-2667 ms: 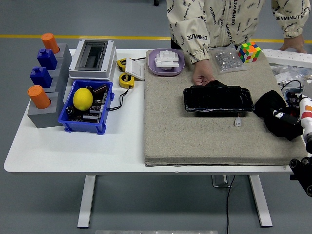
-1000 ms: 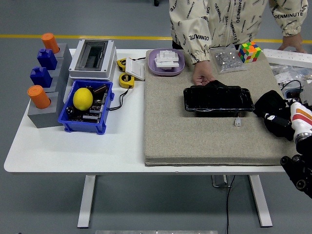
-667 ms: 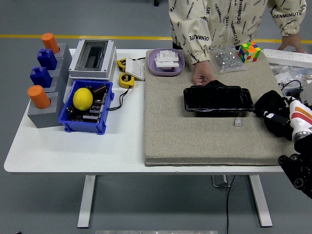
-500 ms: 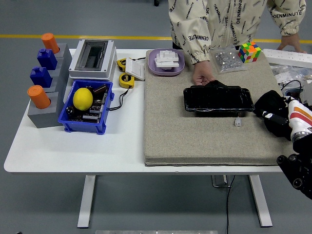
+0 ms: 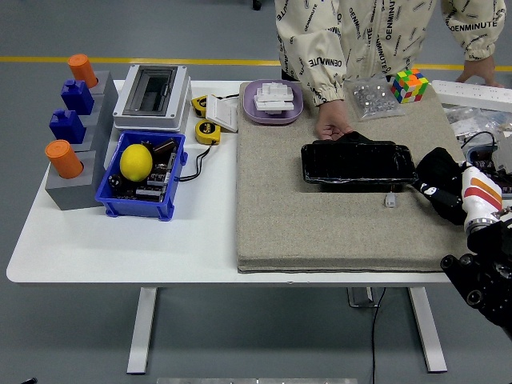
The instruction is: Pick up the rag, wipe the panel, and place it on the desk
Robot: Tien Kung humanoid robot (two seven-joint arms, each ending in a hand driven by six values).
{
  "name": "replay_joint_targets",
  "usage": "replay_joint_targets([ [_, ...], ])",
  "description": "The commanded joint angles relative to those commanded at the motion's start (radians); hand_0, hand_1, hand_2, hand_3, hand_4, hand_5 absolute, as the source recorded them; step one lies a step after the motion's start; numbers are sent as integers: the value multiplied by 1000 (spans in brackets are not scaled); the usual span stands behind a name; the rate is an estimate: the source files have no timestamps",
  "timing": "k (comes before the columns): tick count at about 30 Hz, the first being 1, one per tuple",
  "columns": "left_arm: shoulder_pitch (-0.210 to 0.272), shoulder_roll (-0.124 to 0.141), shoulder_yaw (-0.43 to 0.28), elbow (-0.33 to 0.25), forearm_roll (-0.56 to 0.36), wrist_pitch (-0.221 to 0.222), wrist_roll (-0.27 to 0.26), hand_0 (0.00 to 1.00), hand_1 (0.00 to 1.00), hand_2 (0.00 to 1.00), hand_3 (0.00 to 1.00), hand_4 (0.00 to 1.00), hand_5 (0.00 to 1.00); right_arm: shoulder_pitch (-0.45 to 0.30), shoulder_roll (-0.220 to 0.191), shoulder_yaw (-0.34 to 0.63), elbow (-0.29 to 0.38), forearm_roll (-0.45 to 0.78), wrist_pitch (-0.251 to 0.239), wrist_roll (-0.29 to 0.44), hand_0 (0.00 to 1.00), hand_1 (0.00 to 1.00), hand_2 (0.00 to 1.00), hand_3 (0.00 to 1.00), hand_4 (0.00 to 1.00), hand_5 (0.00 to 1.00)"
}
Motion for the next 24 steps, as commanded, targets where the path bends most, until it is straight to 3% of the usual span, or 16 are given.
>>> replay_joint_targets([
  [2,2,0,-2,2,0,0,0,604,642,657,561,628,443,-1,-1,-4,1,1,-12,-1,680,668,709,733,998,575],
  [3,4,0,-2,3,0,0,1,605,642,657,561,629,443,-1,-2,-5,2,0,-20,-2,560,597,647,599,998,448],
  [8,8,-2,-5,5,0,0,1,605,642,657,561,629,443,-1,-5,-6,2,-18,-42,-15,560,597,647,599,998,448],
  [9,7,-2,-5,4,0,0,1,605,643,657,562,629,442,-1,-5,-6,1,-21,-42,-18,447,523,530,515,862,306],
  [14,3,-2,-6,1,1,0,0,605,643,657,562,629,442,-3,-6,-7,-2,-41,-42,-30,447,523,530,515,862,306],
  [15,3,-2,-6,1,1,0,0,604,642,656,561,628,442,-4,-7,-8,-2,-45,-42,-33,364,469,500,493,746,201],
  [20,5,-2,-6,2,1,0,1,604,642,656,561,628,442,-8,-8,-9,-2,-61,-42,-45,364,469,500,493,746,201],
  [21,6,-2,-7,2,1,0,1,605,642,657,560,628,441,-8,-9,-9,-2,-65,-42,-49,315,442,472,469,659,146],
  [24,6,-1,-6,2,1,0,1,605,642,657,560,628,441,-8,-10,-7,1,-76,-42,-58,315,442,472,469,659,146],
])
